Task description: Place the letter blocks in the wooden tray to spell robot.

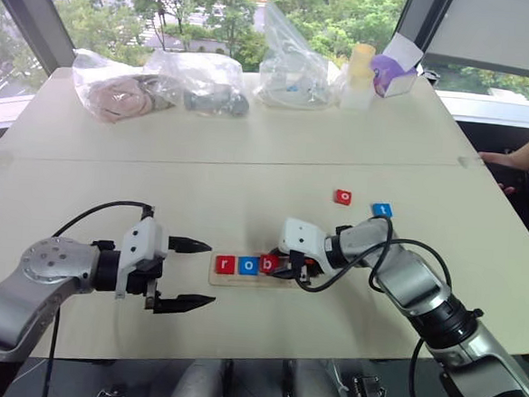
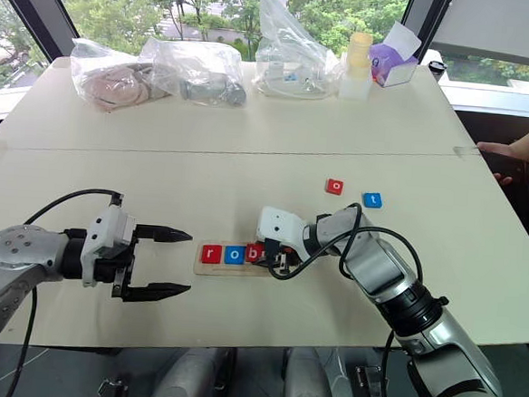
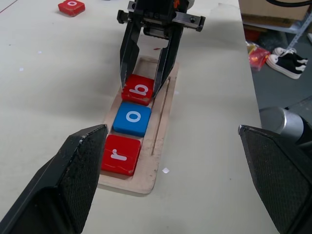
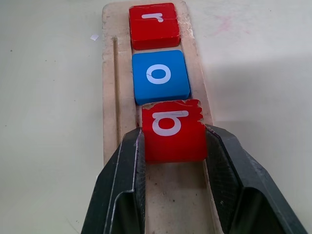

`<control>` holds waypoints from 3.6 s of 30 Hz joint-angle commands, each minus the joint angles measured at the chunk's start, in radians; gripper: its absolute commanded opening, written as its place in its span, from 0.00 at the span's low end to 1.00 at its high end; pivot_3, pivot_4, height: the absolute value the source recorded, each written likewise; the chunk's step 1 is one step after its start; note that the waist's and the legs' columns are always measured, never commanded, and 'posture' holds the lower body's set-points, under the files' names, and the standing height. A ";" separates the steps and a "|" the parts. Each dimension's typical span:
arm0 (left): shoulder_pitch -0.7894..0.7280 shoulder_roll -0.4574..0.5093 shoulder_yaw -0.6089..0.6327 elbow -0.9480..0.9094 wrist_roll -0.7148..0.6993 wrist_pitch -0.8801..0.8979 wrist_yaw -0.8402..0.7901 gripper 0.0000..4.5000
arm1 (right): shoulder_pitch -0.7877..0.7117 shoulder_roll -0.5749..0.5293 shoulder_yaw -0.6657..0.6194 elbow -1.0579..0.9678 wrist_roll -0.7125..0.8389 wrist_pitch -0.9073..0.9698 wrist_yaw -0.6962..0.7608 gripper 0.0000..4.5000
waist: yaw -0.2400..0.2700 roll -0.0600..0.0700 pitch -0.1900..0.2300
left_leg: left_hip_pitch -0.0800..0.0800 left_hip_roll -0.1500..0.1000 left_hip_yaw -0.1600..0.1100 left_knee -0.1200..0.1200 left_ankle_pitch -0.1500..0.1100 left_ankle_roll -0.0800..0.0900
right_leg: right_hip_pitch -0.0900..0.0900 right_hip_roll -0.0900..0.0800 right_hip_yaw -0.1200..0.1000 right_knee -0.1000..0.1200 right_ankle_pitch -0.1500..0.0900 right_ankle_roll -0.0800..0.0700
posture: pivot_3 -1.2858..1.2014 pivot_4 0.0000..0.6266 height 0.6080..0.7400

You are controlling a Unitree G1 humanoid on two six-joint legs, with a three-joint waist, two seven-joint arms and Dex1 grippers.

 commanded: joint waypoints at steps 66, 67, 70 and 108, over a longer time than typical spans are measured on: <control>-0.062 -0.037 -0.047 0.024 0.032 -0.030 0.020 1.00 | -0.099 0.270 -0.450 0.134 -0.076 0.326 -0.815 0.99 | -0.007 0.000 0.000 | -0.005 0.000 0.001 -0.002 0.001 -0.002 | -0.009 0.001 0.002 0.003 0.001 -0.001 | 0.52 0.24 1.00; -0.066 -0.037 -0.047 0.024 0.031 -0.028 0.022 1.00 | -0.092 0.280 -0.450 0.130 -0.079 0.327 -0.832 0.99 | -0.006 0.000 0.000 | -0.005 0.000 0.001 -0.002 0.001 -0.002 | -0.009 0.001 0.002 0.003 0.002 -0.001 | 0.52 0.24 1.00; -0.068 -0.033 -0.046 0.018 0.028 -0.018 0.027 1.00 | -0.061 0.313 -0.449 0.133 -0.092 0.334 -0.889 0.99 | -0.006 0.000 0.000 | -0.005 0.000 0.001 -0.002 0.001 -0.002 | -0.009 0.002 0.002 0.003 0.002 -0.002 | 0.52 0.24 1.00; -0.046 -0.040 -0.056 -0.004 0.025 -0.016 0.052 1.00 | 0.120 0.326 -0.640 -0.346 0.170 0.996 -0.934 0.26 | -0.001 0.001 -0.001 | -0.004 0.000 0.001 -0.002 0.001 -0.001 | -0.007 0.003 0.002 0.003 0.001 -0.001 | 0.52 0.24 1.00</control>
